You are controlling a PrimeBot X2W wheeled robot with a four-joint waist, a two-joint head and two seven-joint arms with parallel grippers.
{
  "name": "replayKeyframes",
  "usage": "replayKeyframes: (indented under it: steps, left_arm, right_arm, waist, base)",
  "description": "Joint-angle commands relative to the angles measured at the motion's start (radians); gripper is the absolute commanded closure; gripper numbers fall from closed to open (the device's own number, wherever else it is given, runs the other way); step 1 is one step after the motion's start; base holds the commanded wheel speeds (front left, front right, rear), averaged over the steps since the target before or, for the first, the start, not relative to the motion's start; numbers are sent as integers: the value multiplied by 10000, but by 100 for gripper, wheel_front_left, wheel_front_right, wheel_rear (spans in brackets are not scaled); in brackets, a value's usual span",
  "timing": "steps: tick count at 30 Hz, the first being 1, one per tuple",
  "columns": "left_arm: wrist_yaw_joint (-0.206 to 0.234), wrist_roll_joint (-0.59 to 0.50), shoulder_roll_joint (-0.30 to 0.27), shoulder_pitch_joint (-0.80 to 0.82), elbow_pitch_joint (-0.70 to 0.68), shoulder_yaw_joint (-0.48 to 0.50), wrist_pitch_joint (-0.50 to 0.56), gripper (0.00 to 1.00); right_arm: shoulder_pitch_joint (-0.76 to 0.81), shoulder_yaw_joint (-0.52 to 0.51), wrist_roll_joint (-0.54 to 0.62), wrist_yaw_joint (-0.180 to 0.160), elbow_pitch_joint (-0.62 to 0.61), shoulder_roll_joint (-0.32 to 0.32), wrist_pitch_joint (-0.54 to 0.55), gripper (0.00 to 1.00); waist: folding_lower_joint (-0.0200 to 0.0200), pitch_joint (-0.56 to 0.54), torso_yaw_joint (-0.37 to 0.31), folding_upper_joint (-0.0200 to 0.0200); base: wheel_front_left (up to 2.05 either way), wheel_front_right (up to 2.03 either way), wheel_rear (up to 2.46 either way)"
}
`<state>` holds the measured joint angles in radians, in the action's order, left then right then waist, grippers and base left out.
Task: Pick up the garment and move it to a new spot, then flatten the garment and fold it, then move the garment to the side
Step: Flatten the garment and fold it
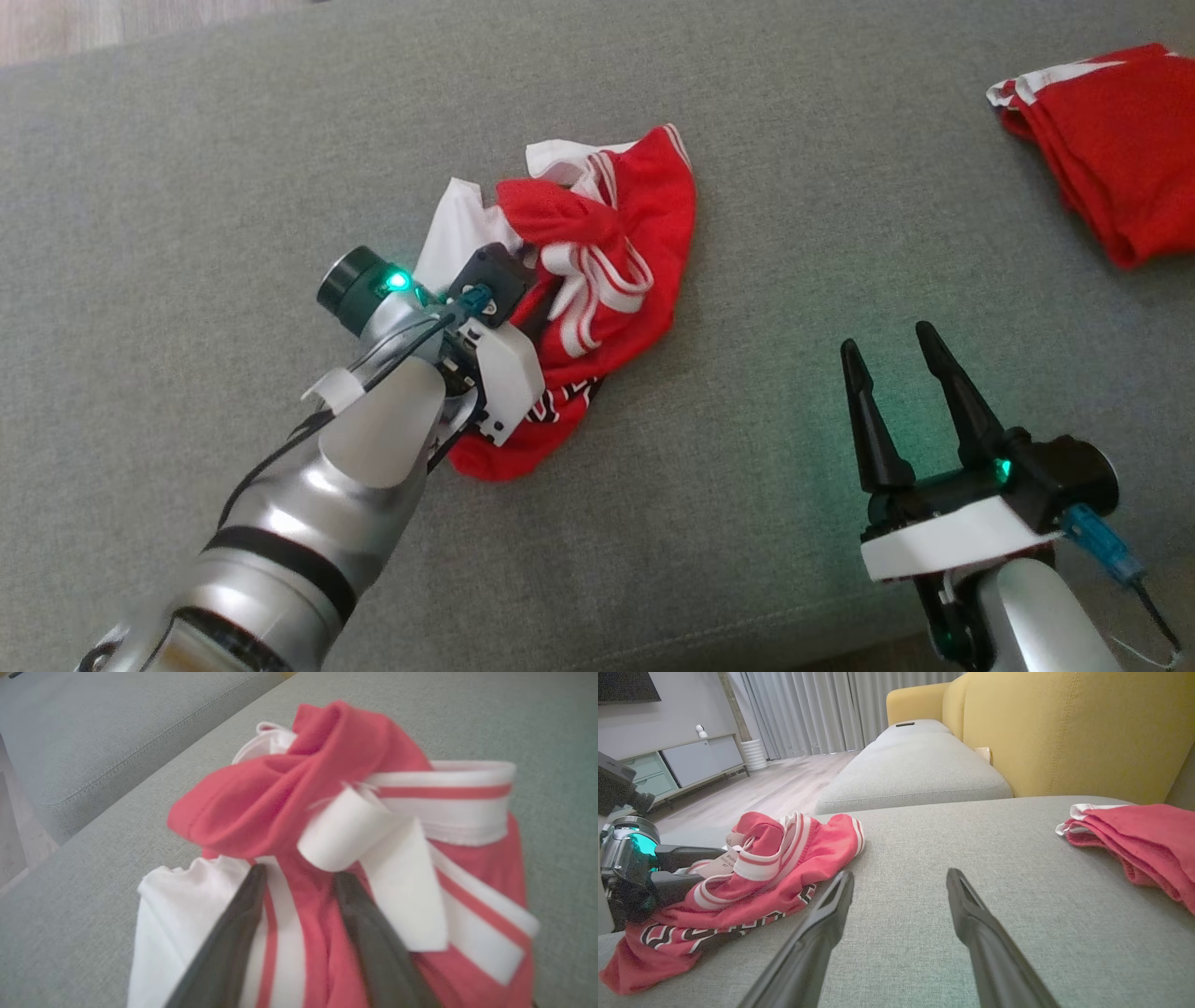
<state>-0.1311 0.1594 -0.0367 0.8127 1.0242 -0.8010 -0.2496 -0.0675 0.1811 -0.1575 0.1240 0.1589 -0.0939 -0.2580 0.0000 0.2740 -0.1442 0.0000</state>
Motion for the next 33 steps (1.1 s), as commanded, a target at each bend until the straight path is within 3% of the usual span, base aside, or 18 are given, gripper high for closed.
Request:
replayKeyframes:
  steps: [1,7,14,15,18,25,27,33]
  left_arm:
    - [6,143,-137,442,-74,23,-79,100]
    - [5,747,-136,680,-273,-1183,-31,100]
    - [5,2456,-137,2150,-2386,-2174,67,100]
    - [5,3225,-168,2777,-3067,-2105,158,100]
    - [5,4193,-376,3771,-3685,-1796,244,100]
    - [246,5894,-270,5041,-3600,319,-40,100]
    - [292,6524,-230,4706,-3267,764,-56,100]
    - [251,7253,-498,1833,-2258,707,-47,100]
  right_arm:
    - [-115,158,-47,67,-279,-37,-38,0]
    - [27,101,-72,67,-245,82,-38,0]
    - [241,168,-144,67,-174,251,-38,0]
    - [312,228,-140,67,-151,298,-38,0]
    - [371,408,-172,67,-128,353,-38,0]
    - [673,210,-185,67,-162,403,-38,0]
    - [761,144,-167,67,-166,411,-38,0]
    - [1006,-99,-86,67,-268,425,-38,0]
  waist:
    - [0,-63,6,0]
    - [0,-499,53,0]
    - [0,-1354,12,0]
    - [0,-1603,-105,0]
    - [0,-1971,-461,0]
    - [0,-2362,-603,0]
    - [0,-2439,-557,0]
    - [0,-2561,-154,0]
  base:
    - [0,0,0]
    - [0,0,0]
    - [0,0,0]
    - [0,0,0]
    - [0,0,0]
    - [0,0,0]
    - [0,0,0]
    - [0,0,0]
